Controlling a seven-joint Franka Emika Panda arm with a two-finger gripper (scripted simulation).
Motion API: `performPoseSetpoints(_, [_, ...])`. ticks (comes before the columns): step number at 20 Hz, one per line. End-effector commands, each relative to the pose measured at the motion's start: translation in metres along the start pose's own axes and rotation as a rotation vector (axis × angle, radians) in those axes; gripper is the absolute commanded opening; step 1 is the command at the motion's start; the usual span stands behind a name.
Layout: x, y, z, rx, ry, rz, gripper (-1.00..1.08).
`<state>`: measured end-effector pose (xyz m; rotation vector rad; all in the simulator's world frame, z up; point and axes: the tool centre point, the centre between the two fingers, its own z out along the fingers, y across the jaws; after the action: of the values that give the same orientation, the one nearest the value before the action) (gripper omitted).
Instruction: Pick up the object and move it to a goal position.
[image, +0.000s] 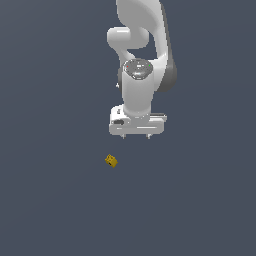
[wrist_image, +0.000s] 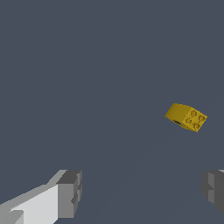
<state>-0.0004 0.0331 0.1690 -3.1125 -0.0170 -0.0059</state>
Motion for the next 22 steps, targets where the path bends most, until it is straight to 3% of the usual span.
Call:
performPoseSetpoints(1, [0.0,0.0,0.0,0.0,0.0,0.0,1.0])
performPoseSetpoints(10, [0.002,-0.034,-0.014,0.028,0.015,-0.015,1.0])
performPoseSetpoints(22, [0.006,-0.024,-0.007,0.021,0.014,-0.081,1.0])
